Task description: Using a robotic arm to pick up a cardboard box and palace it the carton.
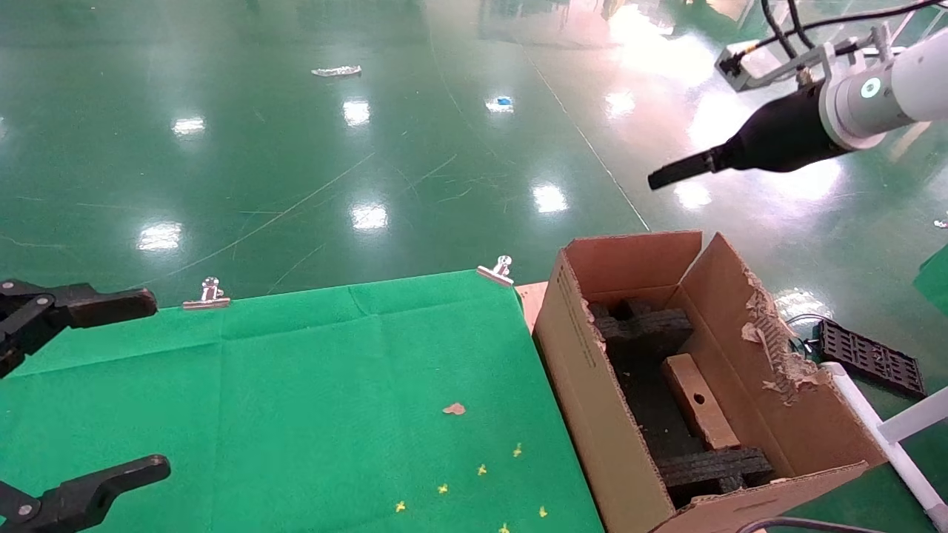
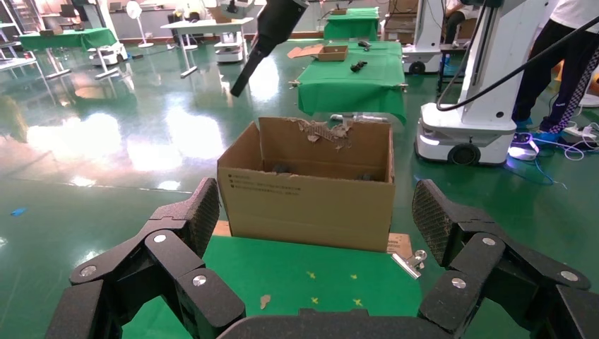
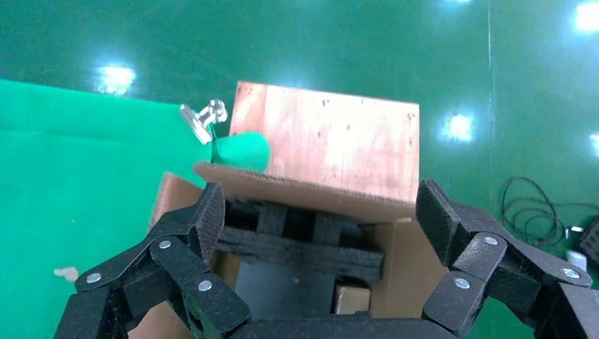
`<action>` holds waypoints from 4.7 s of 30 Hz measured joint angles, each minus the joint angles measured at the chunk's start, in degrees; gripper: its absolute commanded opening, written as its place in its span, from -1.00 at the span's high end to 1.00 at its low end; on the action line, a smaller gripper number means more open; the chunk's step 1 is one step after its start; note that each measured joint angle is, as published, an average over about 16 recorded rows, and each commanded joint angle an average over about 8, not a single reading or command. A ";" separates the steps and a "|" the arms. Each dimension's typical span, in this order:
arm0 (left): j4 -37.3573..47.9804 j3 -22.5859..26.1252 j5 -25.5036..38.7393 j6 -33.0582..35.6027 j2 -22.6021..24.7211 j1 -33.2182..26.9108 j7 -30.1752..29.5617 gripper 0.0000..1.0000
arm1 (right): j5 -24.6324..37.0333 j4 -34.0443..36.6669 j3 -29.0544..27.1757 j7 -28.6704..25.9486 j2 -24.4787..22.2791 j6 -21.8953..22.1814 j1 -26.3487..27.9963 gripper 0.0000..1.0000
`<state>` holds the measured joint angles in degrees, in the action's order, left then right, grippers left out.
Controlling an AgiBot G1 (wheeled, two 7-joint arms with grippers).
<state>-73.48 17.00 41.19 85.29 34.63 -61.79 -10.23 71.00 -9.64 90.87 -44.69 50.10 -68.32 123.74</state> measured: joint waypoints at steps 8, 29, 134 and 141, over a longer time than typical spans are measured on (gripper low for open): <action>0.03 0.02 -0.01 0.00 0.00 -0.01 0.02 -1.00 | -3.14 -6.29 -7.16 3.35 -1.63 -1.10 -5.11 -1.00; 0.05 0.09 -0.05 -0.01 -0.02 -0.04 0.06 -1.00 | -13.31 -28.84 -33.65 15.32 -6.89 -7.47 -27.44 -1.00; 0.06 0.18 -0.12 -0.07 -0.07 -0.05 0.11 -1.00 | -29.14 -63.92 -74.86 33.94 -15.09 -17.36 -62.20 -1.00; 0.06 0.18 -0.12 -0.07 -0.07 -0.05 0.11 -1.00 | -29.14 -63.92 -74.85 33.94 -15.09 -17.36 -62.19 -1.00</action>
<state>-73.42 17.18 41.07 85.22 34.56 -61.84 -10.13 41.86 -73.56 16.02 -10.75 35.01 -85.68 61.55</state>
